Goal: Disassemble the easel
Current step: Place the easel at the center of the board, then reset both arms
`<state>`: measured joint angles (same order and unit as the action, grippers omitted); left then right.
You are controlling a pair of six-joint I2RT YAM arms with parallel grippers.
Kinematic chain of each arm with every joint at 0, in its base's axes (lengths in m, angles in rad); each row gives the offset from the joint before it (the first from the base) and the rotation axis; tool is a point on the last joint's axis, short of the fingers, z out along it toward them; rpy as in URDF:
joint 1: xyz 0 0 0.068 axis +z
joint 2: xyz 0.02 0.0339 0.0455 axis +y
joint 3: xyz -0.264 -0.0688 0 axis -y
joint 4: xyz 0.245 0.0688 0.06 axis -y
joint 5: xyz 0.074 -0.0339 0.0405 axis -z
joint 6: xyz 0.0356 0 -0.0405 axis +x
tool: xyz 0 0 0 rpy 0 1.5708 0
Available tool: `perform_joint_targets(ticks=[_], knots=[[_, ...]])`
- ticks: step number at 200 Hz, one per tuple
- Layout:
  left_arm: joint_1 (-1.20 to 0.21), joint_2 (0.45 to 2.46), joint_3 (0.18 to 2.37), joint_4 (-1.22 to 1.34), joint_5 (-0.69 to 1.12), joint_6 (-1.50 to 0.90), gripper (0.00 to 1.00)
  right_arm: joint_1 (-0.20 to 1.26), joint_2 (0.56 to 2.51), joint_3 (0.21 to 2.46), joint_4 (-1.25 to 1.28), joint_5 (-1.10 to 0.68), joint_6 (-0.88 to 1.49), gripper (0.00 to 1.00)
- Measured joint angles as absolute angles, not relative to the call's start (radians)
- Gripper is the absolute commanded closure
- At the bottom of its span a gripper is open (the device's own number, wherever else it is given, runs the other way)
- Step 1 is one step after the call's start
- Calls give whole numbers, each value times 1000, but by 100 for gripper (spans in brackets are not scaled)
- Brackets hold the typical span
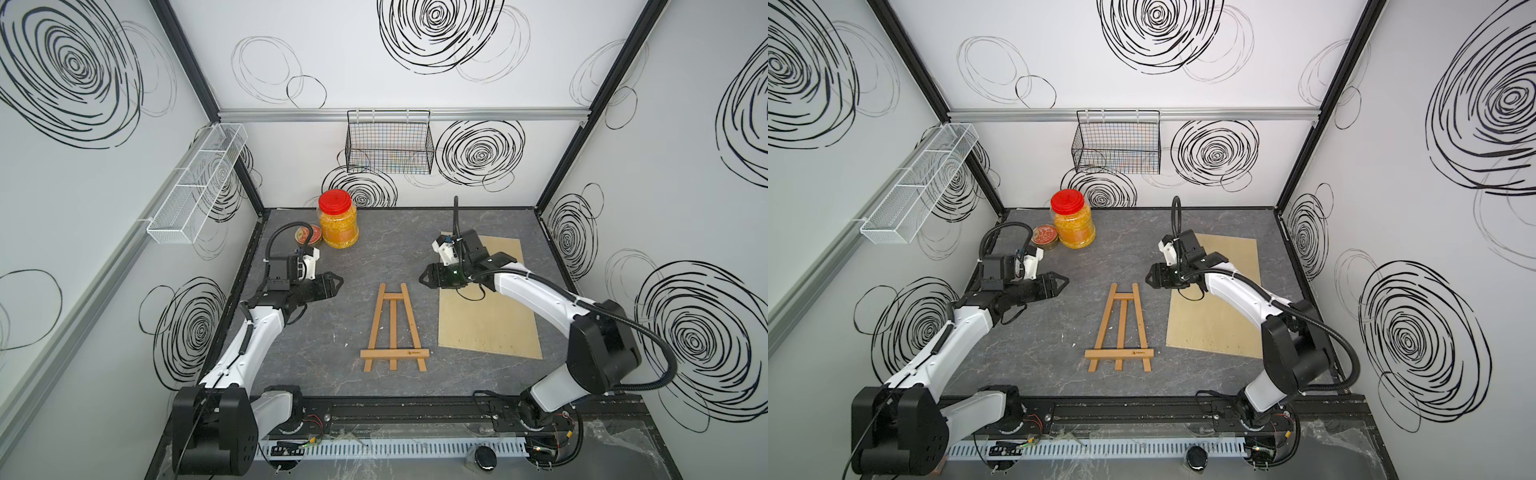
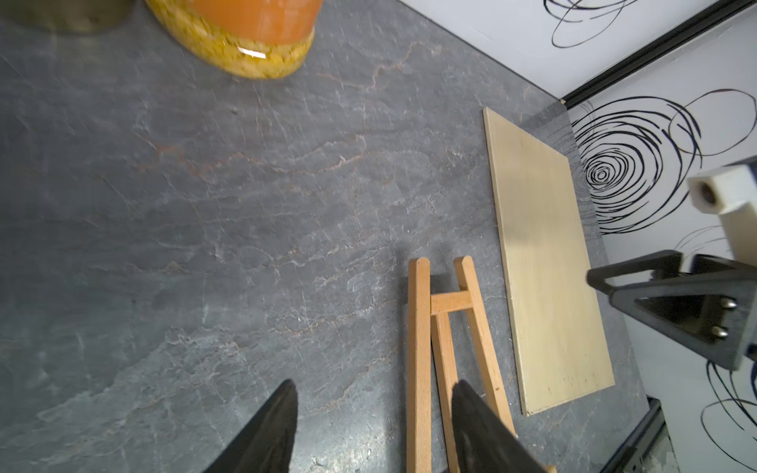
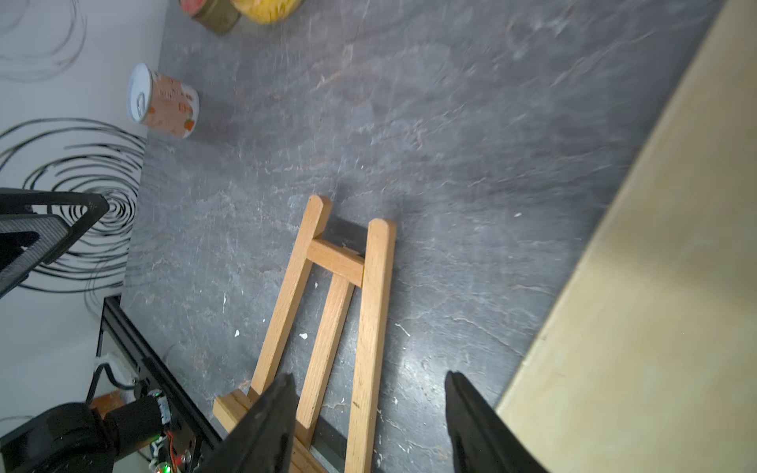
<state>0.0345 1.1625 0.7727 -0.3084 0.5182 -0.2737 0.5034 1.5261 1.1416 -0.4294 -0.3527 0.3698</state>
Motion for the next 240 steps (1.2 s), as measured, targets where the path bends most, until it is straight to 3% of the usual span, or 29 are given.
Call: perform_joint_targets(ticks=[54,103,153,186,240], knots=[[76,1165,910,-360,461,-220,32,372,1224,1122,-460,-178,306,24],[89,1086,929,-356,356,-187,22,281,970,959,-403,47,244,0],[99,978,863,-259,220,-176,13,255,880,789,-281,279,190,0],[99,903,739,-168,118,-164,0,197,875,682,-177,326,176,0],[100,850,558,-19,-28,-134,1,27,826,406,78,316,180,0]])
